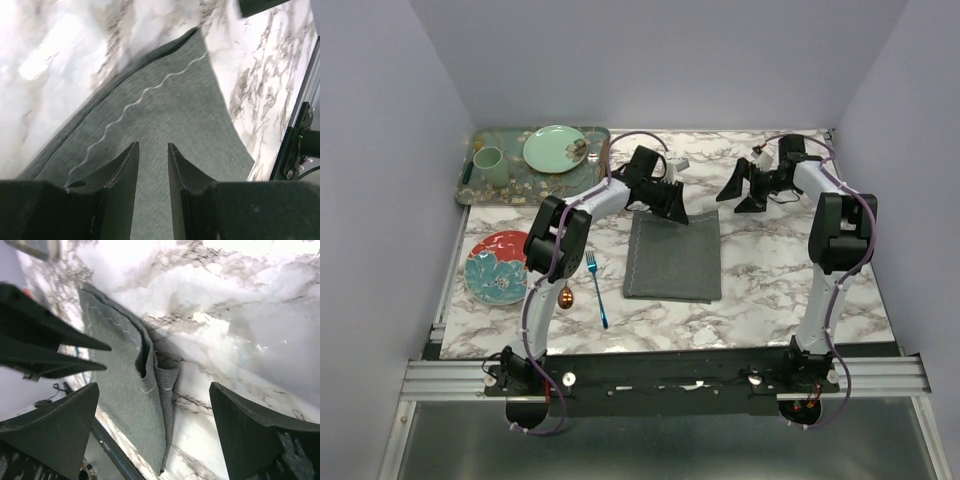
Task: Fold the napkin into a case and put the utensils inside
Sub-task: Pick up the lower triangle-folded napkin from the center of the board.
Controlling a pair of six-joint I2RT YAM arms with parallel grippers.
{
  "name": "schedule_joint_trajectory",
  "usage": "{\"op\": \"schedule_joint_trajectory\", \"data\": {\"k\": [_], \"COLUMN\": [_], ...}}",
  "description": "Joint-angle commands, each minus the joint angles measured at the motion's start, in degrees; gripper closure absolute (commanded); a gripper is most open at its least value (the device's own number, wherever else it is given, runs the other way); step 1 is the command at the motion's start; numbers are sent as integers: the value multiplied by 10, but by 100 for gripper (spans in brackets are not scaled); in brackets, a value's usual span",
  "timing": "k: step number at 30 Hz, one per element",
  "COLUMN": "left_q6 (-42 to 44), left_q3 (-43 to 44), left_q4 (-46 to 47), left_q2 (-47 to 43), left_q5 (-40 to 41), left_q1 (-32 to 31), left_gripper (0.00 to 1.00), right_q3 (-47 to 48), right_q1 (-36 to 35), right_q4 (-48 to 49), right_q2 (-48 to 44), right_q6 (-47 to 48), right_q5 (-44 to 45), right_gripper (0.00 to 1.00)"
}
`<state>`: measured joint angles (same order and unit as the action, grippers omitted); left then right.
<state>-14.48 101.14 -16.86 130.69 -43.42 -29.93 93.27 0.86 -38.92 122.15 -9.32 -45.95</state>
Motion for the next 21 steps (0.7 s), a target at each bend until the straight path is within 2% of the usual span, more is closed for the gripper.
{"op": "schedule_joint_trajectory", "data": {"k": [1, 6, 10, 19, 21], "left_q6": [32, 58, 60, 86, 89], "left_q3": [-16, -31, -57, -76, -81], "left_q4": [-47, -82, -84, -110, -112], "left_q2": [-40, -54, -70, -98, -105], "left_q5": [25, 35, 38, 41, 42], "left_q1": [25, 35, 46, 76, 81], "left_gripper": [62, 62, 62, 62, 62], "right_q3": [18, 20, 24, 62, 66], "right_q1": [5, -8, -8, -38, -40], "right_q4": [-3, -17, -23, -49, -49], "right_q2": [25, 53, 73, 120, 121], "right_q6": [-3, 5, 12, 37, 40], "right_q5": [-92, -101, -76, -48, -53], "right_gripper": [0, 2, 14, 33, 44]}}
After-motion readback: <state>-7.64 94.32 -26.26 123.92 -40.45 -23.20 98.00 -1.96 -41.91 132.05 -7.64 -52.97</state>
